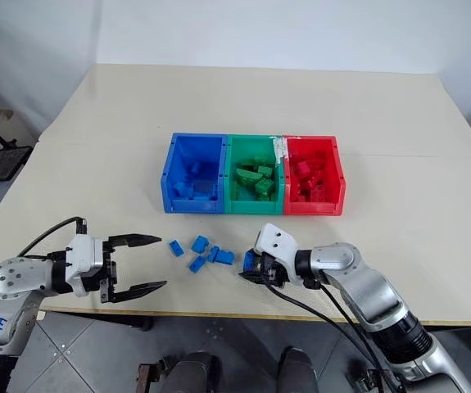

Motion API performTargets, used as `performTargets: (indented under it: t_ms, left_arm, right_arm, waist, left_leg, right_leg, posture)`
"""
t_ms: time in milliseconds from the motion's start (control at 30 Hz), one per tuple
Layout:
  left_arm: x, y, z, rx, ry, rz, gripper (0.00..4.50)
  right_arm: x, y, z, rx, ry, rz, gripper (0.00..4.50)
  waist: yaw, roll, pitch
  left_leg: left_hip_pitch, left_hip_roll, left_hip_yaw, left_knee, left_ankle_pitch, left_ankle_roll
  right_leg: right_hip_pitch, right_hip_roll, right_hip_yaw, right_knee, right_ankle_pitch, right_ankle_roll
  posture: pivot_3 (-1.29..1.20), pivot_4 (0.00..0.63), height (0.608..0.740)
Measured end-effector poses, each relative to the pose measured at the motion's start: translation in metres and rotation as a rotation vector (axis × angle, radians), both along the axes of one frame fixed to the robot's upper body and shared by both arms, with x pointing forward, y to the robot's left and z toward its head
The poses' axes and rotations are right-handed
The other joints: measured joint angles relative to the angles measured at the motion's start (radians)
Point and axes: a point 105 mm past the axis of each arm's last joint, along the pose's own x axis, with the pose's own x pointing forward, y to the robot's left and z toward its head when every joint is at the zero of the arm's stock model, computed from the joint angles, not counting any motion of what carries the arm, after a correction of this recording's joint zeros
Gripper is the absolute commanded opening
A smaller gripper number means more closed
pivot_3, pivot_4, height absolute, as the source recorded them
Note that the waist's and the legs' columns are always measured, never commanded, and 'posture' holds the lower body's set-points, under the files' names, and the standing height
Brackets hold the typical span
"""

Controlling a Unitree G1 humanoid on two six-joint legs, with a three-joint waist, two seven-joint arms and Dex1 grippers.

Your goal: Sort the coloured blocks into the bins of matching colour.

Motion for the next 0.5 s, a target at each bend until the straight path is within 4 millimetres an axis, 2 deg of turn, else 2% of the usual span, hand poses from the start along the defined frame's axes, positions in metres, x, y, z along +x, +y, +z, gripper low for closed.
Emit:
performTargets:
  t_ms: [167, 233, 267, 433, 500]
  left_arm:
    - [0.002, 0.002, 0.001, -0.042, 0.013, 0.044, 4.50]
    - [0.004, 0.005, 0.003, -0.089, 0.018, 0.092, 4.50]
    - [0.004, 0.007, 0.004, -0.104, 0.018, 0.120, 4.50]
    - [0.004, 0.017, 0.006, -0.208, 0.015, 0.275, 4.50]
    - [0.000, 0.027, 0.000, -0.218, 0.033, 0.347, 4.50]
  right_arm:
    - [0.000, 0.000, 0.001, -0.003, -0.015, 0.020, 1.47]
    - [0.001, 0.004, 0.008, 0.020, -0.033, 0.038, 1.47]
    - [0.005, 0.008, 0.018, 0.059, -0.047, 0.038, 1.47]
    - [0.047, 0.053, 0.109, 0.308, -0.239, -0.011, 1.47]
    - [0.066, 0.072, 0.125, 0.349, -0.271, -0.052, 1.47]
  waist:
    - [-0.006, 0.000, 0.000]
    - [-0.006, 0.000, 0.000]
    - [-0.010, 0.000, 0.000]
    - [-0.035, 0.001, 0.000]
    - [-0.039, 0.001, 0.000]
  left_leg:
    - [0.000, 0.000, 0.000, 0.000, 0.000, 0.000]
    - [0.000, 0.000, 0.000, 0.000, 0.000, 0.000]
    - [0.000, 0.000, 0.000, 0.000, 0.000, 0.000]
    - [0.002, 0.001, -0.001, -0.002, 0.000, -0.001]
    - [0.002, 0.001, -0.001, -0.002, 0.000, -0.002]
  right_leg:
    - [0.000, 0.000, 0.000, 0.000, 0.000, 0.000]
    - [0.000, 0.000, 0.000, 0.000, 0.000, 0.000]
    - [0.000, 0.000, 0.000, 0.000, 0.000, 0.000]
    - [-0.001, 0.000, 0.000, 0.003, 0.000, -0.001]
    - [-0.002, 0.000, -0.001, 0.003, 0.000, -0.001]
  posture:
    - [0.00, 0.150, 0.740]
    - [0.00, 0.150, 0.740]
    - [0.00, 0.150, 0.740]
    - [0.00, 0.150, 0.740]
    - [0.00, 0.150, 0.740]
